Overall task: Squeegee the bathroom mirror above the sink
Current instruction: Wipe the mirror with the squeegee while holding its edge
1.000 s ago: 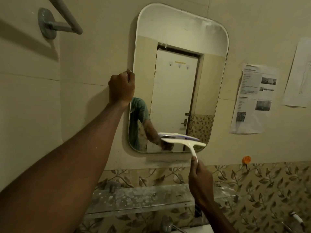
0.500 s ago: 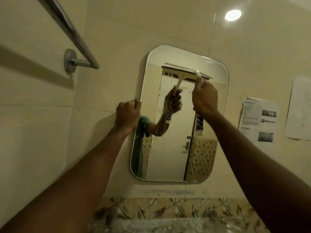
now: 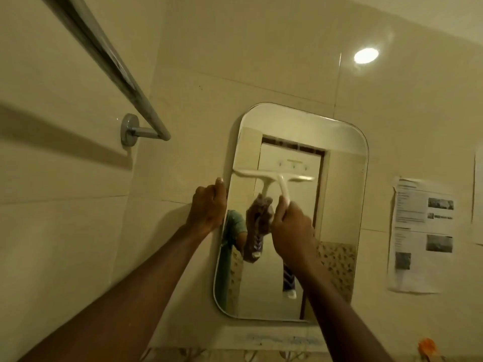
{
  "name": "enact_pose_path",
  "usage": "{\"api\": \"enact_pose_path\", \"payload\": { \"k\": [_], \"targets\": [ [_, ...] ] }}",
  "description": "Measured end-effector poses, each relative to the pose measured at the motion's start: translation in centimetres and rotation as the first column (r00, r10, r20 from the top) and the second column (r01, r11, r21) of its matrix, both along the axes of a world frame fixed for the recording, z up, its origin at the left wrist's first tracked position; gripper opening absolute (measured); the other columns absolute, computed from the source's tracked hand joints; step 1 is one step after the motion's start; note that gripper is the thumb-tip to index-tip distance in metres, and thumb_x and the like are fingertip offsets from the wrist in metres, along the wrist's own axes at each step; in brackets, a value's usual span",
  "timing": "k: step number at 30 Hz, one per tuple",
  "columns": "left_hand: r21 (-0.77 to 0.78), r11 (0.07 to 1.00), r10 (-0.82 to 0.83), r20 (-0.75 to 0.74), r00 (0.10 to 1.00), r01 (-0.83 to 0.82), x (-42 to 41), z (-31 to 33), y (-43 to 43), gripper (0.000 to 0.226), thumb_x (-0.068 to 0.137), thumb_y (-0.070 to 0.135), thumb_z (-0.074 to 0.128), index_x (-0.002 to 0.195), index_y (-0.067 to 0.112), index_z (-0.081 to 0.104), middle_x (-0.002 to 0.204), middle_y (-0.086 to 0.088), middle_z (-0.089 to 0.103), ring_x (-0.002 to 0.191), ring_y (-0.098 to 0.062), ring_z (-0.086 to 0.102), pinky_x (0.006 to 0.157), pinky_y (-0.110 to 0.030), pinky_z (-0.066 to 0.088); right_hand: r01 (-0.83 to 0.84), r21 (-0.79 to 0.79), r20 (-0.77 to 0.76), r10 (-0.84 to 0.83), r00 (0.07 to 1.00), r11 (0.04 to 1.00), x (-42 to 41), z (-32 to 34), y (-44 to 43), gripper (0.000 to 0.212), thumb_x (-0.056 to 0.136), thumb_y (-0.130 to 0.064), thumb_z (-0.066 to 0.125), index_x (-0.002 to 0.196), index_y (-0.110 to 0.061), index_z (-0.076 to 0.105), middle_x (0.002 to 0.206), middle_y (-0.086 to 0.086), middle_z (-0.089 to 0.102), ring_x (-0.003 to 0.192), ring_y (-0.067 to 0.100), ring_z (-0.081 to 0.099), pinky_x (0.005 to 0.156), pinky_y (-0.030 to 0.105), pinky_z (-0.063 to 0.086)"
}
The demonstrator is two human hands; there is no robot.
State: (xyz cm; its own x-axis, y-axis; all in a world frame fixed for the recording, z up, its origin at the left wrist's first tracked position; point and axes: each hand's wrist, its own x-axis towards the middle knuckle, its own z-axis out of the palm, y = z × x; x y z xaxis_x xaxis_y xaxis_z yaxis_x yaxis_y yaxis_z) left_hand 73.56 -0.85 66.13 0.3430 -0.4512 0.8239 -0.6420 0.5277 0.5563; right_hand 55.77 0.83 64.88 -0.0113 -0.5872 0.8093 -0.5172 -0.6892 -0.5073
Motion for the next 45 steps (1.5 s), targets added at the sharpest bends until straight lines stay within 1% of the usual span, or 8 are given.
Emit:
{"api": "enact_pose_path", "payload": {
  "k": [4, 10, 15, 19, 28, 32, 37, 45],
  "targets": [
    [0.003, 0.998, -0.068, -0.063, 0.996, 0.068, -0.3, 0.2, 0.7, 0.061, 0.097, 0.041, 0.019, 0.074, 0.001, 0.058, 0.072, -0.023, 0.062, 0.079, -0.041, 0.062, 0.079, -0.056, 0.052, -0.039, -0.017, 0.007, 0.039, 0.999, 0.999, -0.6, 3.6, 0.9, 0.038, 0.104, -0.037, 0.033, 0.078, -0.018, 0.053, 0.063, 0.000, 0.056, 0.044, 0.008, 0.052, 0.041, 0.023, 0.050],
    [0.036, 0.992, -0.116, -0.108, 0.987, 0.121, -0.3, -0.1, 1.1, 0.064, 0.095, 0.045, 0.019, 0.077, -0.001, 0.060, 0.075, -0.024, 0.063, 0.078, -0.035, 0.063, 0.077, -0.051, 0.055, 0.067, -0.161, -0.013, -0.070, 0.997, 0.985, -0.5, 13.4, 0.6, 0.043, 0.104, -0.036, 0.030, 0.072, -0.017, 0.051, 0.059, 0.000, 0.055, 0.041, 0.011, 0.052, 0.038, 0.022, 0.047],
    [0.061, 0.985, -0.150, -0.168, 0.974, 0.162, -0.1, 0.1, 1.1, 0.068, 0.077, 0.056, 0.016, 0.083, 0.004, 0.060, 0.084, -0.028, 0.061, 0.080, -0.043, 0.060, 0.074, -0.057, 0.054, 0.016, -0.023, -0.012, -0.017, 1.000, 1.000, -0.7, 4.3, -0.1, 0.039, 0.103, -0.039, 0.031, 0.079, -0.018, 0.053, 0.062, 0.001, 0.058, 0.043, 0.011, 0.052, 0.039, 0.025, 0.049],
    [0.107, 0.975, -0.173, -0.193, 0.966, 0.196, 0.3, 0.3, 1.0, 0.074, 0.071, 0.060, 0.014, 0.089, 0.007, 0.063, 0.087, -0.028, 0.062, 0.081, -0.044, 0.060, 0.068, -0.053, 0.057, 0.080, 0.107, -0.082, -0.071, 0.994, 0.991, -0.7, -2.1, 2.0, 0.038, 0.102, -0.041, 0.031, 0.086, -0.017, 0.055, 0.065, -0.002, 0.058, 0.046, 0.005, 0.053, 0.038, 0.011, 0.039],
    [0.162, 0.910, -0.314, -0.336, 0.888, 0.383, 0.9, 1.3, 0.9, 0.058, 0.098, 0.037, 0.018, 0.088, -0.002, 0.060, 0.067, -0.019, 0.060, 0.054, -0.029, 0.057, 0.050, -0.031, 0.052, -0.008, -0.032, -0.006, 0.007, 1.000, 0.999, -1.0, 6.0, 1.5, 0.038, 0.104, -0.037, 0.031, 0.084, -0.014, 0.054, 0.061, 0.000, 0.056, 0.040, 0.008, 0.052, 0.038, 0.022, 0.050],
    [0.185, 0.884, -0.349, -0.351, 0.869, 0.430, 1.6, 1.4, 0.5, 0.064, 0.098, 0.039, 0.015, 0.085, -0.002, 0.063, 0.070, -0.021, 0.065, 0.055, -0.030, 0.061, 0.048, -0.029, 0.052, 0.030, 0.056, -0.046, -0.028, 0.999, 0.998, -1.0, -3.0, 1.4, 0.035, 0.102, -0.037, 0.033, 0.078, -0.020, 0.052, 0.059, -0.005, 0.054, 0.040, -0.001, 0.053, 0.035, 0.010, 0.038],
    [0.206, 0.881, -0.336, -0.362, 0.870, 0.426, 1.5, 1.5, 0.5, 0.066, 0.097, 0.039, 0.016, 0.091, -0.007, 0.064, 0.073, -0.023, 0.067, 0.058, -0.034, 0.064, 0.049, -0.032, 0.054, 0.079, 0.242, -0.094, -0.058, 0.994, 0.967, -0.5, -11.4, 2.5, 0.031, 0.101, -0.039, 0.036, 0.081, -0.025, 0.054, 0.063, -0.009, 0.056, 0.055, 0.003, 0.055, 0.049, 0.013, 0.036],
    [0.249, 0.879, -0.322, -0.317, 0.892, 0.406, 1.7, 2.0, 0.7, 0.069, 0.097, 0.041, 0.014, 0.088, -0.004, 0.066, 0.074, -0.020, 0.069, 0.061, -0.032, 0.066, 0.056, -0.033, 0.056, 0.020, 0.052, -0.006, -0.020, 1.000, 0.998, -0.5, -3.1, 2.3, 0.033, 0.103, -0.036, 0.035, 0.086, -0.017, 0.055, 0.063, -0.005, 0.055, 0.042, 0.001, 0.050, 0.035, 0.007, 0.035]
  ]
}}
